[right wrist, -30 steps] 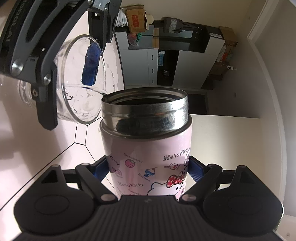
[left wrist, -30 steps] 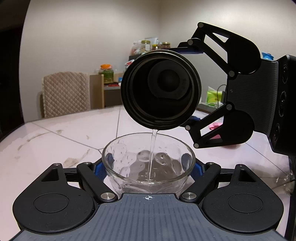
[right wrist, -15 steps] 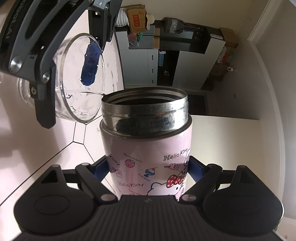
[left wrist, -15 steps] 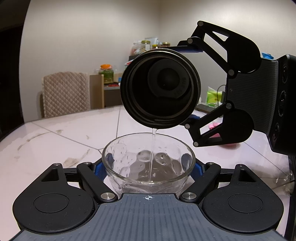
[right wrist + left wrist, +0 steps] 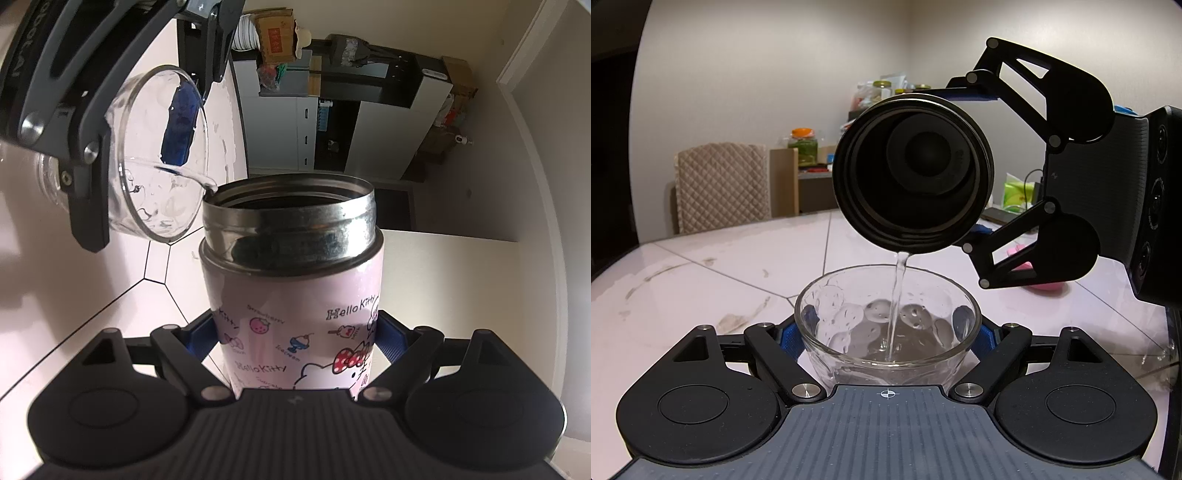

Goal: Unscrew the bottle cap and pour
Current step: 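Tilt the pink Hello Kitty jar with the right tool while the left tool holds the glass, then rotate the pink jar upright with the right tool, lifting it off the glass, then lower the jar and open the right tool while the left tool sets the glass down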

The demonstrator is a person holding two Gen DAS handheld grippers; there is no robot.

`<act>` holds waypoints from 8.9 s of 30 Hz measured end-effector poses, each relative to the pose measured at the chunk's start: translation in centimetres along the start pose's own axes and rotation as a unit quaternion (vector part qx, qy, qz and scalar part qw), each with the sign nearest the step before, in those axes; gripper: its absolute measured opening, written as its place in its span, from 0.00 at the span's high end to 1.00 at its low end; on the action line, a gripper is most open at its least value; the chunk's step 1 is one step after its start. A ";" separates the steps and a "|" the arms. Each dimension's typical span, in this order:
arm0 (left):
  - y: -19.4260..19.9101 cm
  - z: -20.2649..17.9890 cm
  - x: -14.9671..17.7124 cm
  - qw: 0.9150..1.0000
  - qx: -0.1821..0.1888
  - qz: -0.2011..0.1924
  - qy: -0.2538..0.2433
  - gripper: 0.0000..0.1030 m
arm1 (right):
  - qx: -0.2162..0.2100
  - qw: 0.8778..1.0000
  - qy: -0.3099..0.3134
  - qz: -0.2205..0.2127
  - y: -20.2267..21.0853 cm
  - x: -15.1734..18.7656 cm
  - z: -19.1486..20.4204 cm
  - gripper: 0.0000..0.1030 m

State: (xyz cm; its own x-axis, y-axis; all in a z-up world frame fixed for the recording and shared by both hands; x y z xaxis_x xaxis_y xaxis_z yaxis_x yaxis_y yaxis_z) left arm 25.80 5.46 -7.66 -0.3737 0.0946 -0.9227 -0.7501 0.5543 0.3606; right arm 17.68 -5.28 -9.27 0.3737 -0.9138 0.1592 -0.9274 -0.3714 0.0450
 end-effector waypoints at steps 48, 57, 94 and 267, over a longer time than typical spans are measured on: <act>0.1 -0.1 0.1 1.000 0.001 0.000 0.002 0.14 | 0.004 0.999 0.039 -0.001 -1.9 -1.9 -0.2 0.15; 0.1 -0.3 0.1 1.000 0.001 0.000 0.003 0.14 | 0.004 0.999 0.048 -0.001 -2.0 -2.1 0.4 0.15; 0.1 -0.6 0.2 1.000 0.001 0.000 0.005 0.14 | 0.011 0.996 0.086 -0.002 -2.4 -2.2 0.9 0.15; 2.0 -3.2 -0.7 0.961 -0.245 -0.033 0.126 0.15 | -0.229 0.706 -0.668 0.049 -4.0 13.6 -7.2 0.15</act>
State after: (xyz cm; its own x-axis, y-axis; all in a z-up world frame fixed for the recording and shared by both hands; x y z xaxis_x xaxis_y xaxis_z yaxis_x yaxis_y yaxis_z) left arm 22.83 3.81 -5.84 -0.3900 -0.1643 -0.9060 -0.9206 0.0915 0.3796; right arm 26.34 -15.03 -0.17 -0.2935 -0.3840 -0.8754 -0.7439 -0.4834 0.4614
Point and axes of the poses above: each gripper's, at about its wrist camera, not at the fingertips, and y roughly against the way its jaws point, z to its left, x to its underside, the point moved 5 cm from there along -y, roughly the way its jaws point, and after that the axes turned 7 degrees about y, right-handed, at the moved point
